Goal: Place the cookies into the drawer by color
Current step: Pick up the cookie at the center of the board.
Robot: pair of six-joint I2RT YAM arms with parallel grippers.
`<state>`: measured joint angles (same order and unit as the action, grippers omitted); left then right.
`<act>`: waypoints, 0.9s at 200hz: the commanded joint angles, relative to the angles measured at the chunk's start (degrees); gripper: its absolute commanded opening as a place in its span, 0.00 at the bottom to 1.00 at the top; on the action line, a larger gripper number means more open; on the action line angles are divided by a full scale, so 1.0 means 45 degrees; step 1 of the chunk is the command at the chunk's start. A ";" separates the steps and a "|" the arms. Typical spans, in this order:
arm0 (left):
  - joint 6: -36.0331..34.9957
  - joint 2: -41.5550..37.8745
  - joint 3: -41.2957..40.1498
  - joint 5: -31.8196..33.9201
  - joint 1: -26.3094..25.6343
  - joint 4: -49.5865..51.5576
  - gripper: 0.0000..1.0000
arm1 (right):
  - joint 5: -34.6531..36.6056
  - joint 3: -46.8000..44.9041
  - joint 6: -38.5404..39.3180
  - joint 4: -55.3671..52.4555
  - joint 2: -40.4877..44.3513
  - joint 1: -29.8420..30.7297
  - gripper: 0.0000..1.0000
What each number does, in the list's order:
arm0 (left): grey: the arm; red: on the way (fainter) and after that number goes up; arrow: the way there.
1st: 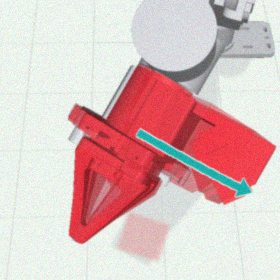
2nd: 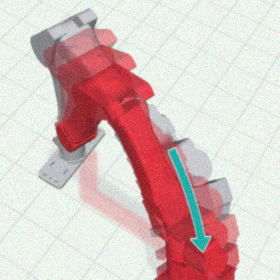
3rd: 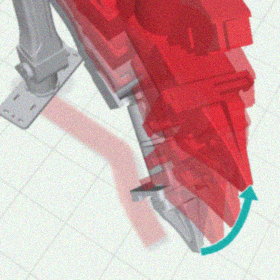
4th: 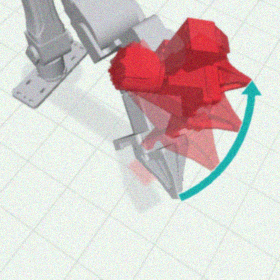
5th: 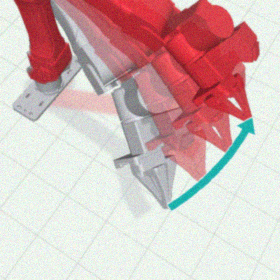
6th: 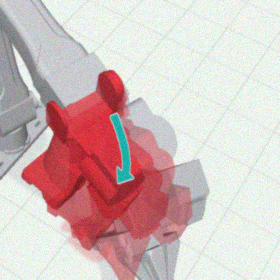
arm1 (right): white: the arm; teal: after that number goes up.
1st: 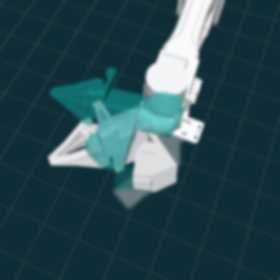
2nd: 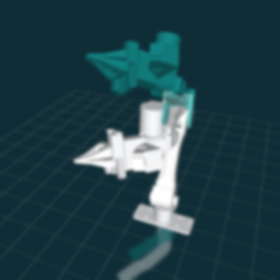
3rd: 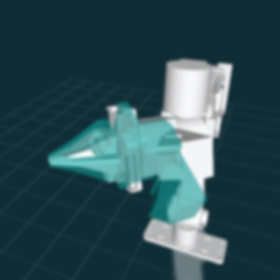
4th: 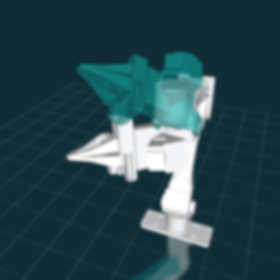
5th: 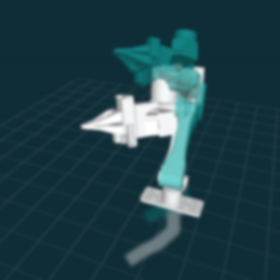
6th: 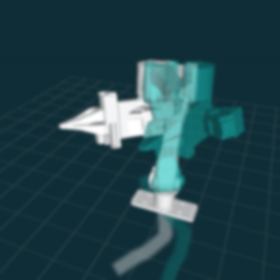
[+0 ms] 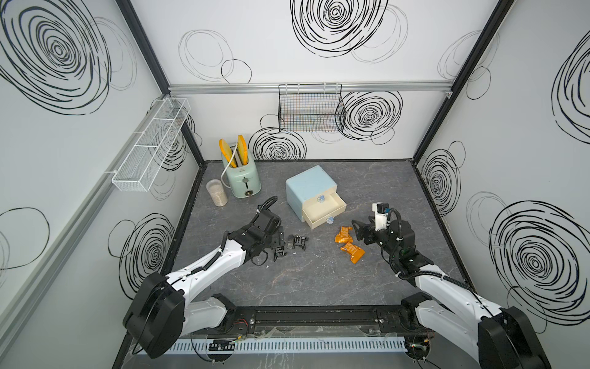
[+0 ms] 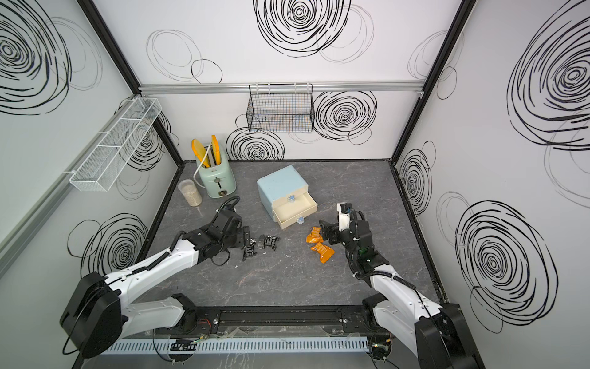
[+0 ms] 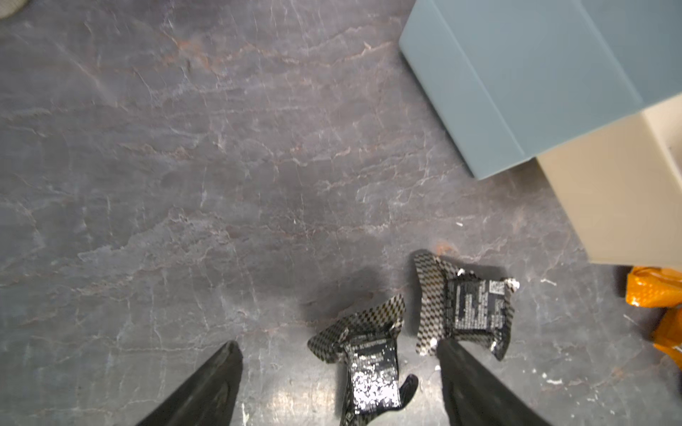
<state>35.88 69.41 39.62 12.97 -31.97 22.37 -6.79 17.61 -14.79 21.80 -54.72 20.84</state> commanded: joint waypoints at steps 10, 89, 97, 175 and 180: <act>0.0888 -0.0161 -0.0946 -0.0613 -0.0162 -0.0990 0.87 | -0.0357 -0.0162 -0.0054 -0.0234 0.0168 -0.0100 0.82; 0.0699 0.1107 -0.1553 -0.1904 -0.0355 -0.2327 0.82 | -0.0388 -0.0220 -0.0113 -0.0421 0.0335 -0.0119 0.82; 0.0718 0.1175 -0.1587 -0.1924 -0.0394 -0.2390 0.81 | -0.0367 -0.0230 -0.0131 -0.0411 0.0362 -0.0135 0.82; 0.0567 0.1951 -0.1675 -0.2198 -0.0514 -0.2911 0.65 | -0.0368 -0.0319 -0.0186 -0.0446 0.0480 -0.0125 0.82; 0.0549 0.1998 -0.1675 -0.2214 -0.0514 -0.2923 0.63 | -0.0367 -0.0333 -0.0180 -0.0448 0.0498 -0.0120 0.82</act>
<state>38.02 77.36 32.64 3.40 -33.87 11.44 -8.19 16.80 -15.03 20.49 -53.49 20.43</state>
